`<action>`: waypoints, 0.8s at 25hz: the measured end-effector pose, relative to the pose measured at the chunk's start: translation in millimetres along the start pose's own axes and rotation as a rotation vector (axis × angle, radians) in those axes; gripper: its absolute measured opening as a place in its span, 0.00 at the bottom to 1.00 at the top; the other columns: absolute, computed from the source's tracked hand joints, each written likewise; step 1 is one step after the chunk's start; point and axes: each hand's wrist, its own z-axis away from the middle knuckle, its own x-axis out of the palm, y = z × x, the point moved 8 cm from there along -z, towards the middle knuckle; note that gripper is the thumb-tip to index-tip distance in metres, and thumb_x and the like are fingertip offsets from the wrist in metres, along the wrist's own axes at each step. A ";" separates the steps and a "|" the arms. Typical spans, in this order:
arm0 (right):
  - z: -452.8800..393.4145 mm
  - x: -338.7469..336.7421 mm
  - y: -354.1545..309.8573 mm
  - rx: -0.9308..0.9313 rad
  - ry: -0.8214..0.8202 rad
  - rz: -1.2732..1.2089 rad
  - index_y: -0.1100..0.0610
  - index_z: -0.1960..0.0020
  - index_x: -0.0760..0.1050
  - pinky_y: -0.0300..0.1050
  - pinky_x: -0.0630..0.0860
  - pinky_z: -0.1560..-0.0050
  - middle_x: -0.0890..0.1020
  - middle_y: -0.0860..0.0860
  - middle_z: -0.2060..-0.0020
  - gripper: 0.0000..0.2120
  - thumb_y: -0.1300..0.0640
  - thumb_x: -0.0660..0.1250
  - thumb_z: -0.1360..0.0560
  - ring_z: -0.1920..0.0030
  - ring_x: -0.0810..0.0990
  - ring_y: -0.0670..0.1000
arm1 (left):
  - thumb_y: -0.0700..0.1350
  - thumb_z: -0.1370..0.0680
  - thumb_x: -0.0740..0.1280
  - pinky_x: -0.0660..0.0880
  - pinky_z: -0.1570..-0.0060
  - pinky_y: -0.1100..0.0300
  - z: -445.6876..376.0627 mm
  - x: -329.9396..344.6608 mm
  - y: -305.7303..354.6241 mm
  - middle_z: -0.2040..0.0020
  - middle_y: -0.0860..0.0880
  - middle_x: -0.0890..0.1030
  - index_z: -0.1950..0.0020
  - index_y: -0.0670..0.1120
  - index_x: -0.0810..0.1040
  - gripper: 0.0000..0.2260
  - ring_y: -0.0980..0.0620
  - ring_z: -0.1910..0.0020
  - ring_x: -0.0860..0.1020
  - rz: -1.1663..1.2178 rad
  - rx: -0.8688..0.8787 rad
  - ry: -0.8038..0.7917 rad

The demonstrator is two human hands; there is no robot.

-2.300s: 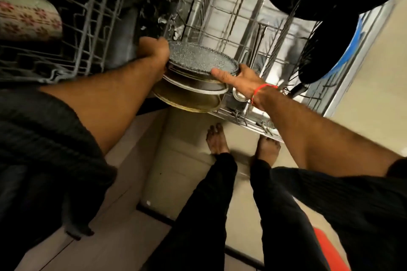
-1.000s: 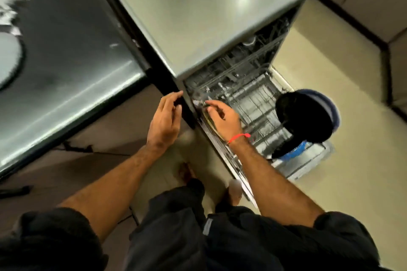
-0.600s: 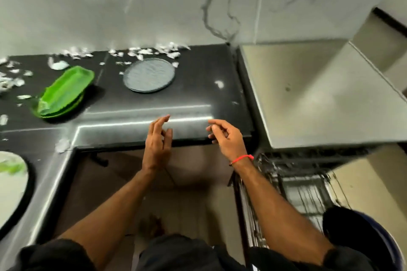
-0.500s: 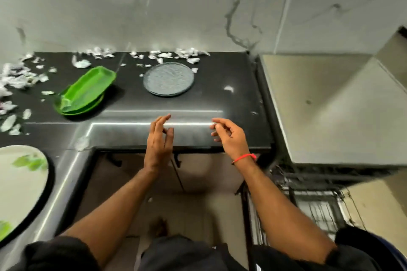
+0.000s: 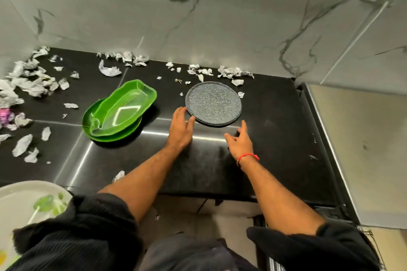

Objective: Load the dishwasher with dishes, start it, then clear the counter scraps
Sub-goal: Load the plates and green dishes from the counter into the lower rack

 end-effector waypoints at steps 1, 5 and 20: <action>-14.0 1.3 10.6 0.043 0.005 -0.020 0.49 0.20 0.46 0.56 0.75 0.36 0.71 0.51 0.30 0.47 0.45 0.70 0.30 0.38 0.78 0.58 | 0.53 0.18 0.64 0.64 0.28 0.47 -10.4 7.6 -7.4 0.24 0.43 0.66 0.24 0.42 0.67 0.26 0.39 0.27 0.67 -0.031 -0.095 -0.026; -58.7 6.8 22.6 0.134 -0.041 -0.010 0.44 0.21 0.40 0.63 0.74 0.36 0.59 0.45 0.22 0.56 0.30 0.66 0.38 0.30 0.72 0.59 | 0.66 0.24 0.65 0.63 0.31 0.43 -24.2 23.9 -10.5 0.21 0.55 0.55 0.26 0.52 0.68 0.31 0.39 0.31 0.64 -0.106 -0.411 0.005; -14.6 -2.2 -1.5 0.145 -0.012 -0.417 0.50 0.20 0.51 0.40 0.72 0.60 0.70 0.47 0.29 0.32 0.58 0.63 0.19 0.51 0.74 0.49 | 0.49 0.25 0.70 0.71 0.38 0.47 -5.7 8.5 -9.8 0.43 0.45 0.75 0.38 0.53 0.64 0.21 0.44 0.43 0.73 0.251 -0.427 0.117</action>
